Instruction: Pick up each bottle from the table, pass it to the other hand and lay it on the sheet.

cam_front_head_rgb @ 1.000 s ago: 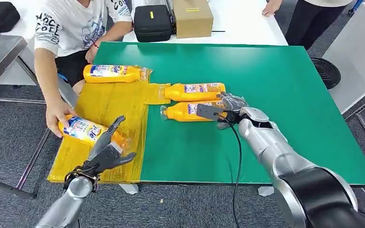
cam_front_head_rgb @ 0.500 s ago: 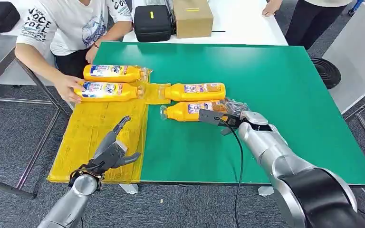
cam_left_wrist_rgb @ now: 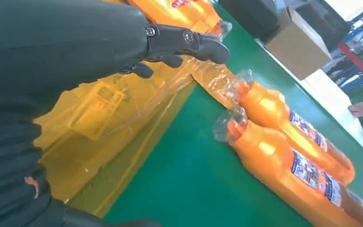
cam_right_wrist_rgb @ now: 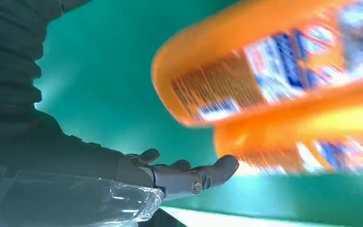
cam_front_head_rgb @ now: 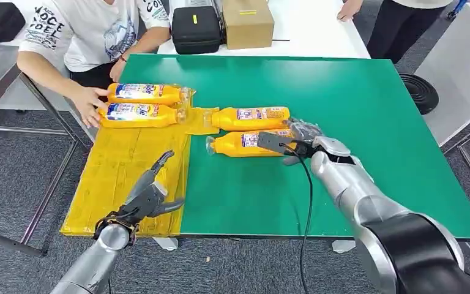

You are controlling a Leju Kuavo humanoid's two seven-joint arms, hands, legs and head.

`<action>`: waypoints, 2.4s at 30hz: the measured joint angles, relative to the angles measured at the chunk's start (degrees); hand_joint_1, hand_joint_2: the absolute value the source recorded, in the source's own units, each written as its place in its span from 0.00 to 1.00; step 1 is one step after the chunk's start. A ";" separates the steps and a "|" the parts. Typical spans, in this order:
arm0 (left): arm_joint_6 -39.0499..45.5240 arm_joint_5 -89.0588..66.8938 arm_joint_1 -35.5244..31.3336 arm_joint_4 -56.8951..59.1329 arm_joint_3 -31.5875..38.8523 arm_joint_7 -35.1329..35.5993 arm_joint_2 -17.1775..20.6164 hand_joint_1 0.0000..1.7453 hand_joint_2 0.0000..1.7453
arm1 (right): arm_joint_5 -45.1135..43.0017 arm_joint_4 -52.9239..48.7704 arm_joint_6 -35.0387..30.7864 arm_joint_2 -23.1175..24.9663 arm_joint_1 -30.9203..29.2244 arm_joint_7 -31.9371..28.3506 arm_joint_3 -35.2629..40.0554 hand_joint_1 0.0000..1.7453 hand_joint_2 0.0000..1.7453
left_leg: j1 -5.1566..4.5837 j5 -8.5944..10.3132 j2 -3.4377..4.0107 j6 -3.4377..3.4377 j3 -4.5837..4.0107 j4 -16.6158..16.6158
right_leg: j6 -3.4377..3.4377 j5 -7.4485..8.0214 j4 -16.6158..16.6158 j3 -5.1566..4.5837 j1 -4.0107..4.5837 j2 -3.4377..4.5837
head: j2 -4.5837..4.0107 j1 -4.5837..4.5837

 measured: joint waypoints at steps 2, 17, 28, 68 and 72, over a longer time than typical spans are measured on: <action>-0.17 0.63 0.51 -0.07 0.00 -0.31 0.04 0.00 1.00 | -1.03 -0.66 -0.44 0.00 -0.48 -2.89 -0.48 0.00 1.00 | 0.01 0.00 -0.01 0.00 0.00 0.00 | 0.00 0.00 0.00 0.00 0.01 -0.01 | 0.00 0.00; -0.63 1.57 5.68 -5.62 2.49 -0.59 1.01 0.00 1.00 | -7.13 -6.84 -3.80 0.59 0.08 -12.43 -3.15 0.00 1.00 | 0.01 0.00 -0.04 0.00 -0.01 0.00 | 0.00 -0.01 0.01 0.00 -0.01 -0.03 | 0.00 0.02; -0.26 1.29 8.21 -9.23 4.24 0.26 1.05 0.00 1.00 | -12.59 -13.68 -4.41 0.44 5.20 -17.07 -5.44 0.00 1.00 | 0.01 -0.01 -0.03 0.00 -0.01 0.00 | 0.00 -0.01 0.01 -0.02 0.01 -0.03 | 0.00 0.02; -1.25 -0.24 13.83 -16.74 9.77 1.71 0.90 0.00 1.00 | -15.98 -29.44 -2.62 2.29 19.75 -18.84 -5.25 0.00 1.00 | 0.02 -0.03 -0.03 -0.01 -0.04 -0.01 | -0.01 -0.03 0.00 -0.04 0.01 -0.03 | 0.00 0.02; -1.71 -0.61 13.99 -16.79 10.01 1.81 0.90 0.00 1.00 | -15.63 -29.40 -2.23 2.69 19.81 -18.77 -4.98 0.00 1.00 | 0.02 -0.02 -0.03 -0.01 -0.04 -0.01 | -0.01 -0.03 0.00 -0.03 0.01 -0.03 | 0.00 0.00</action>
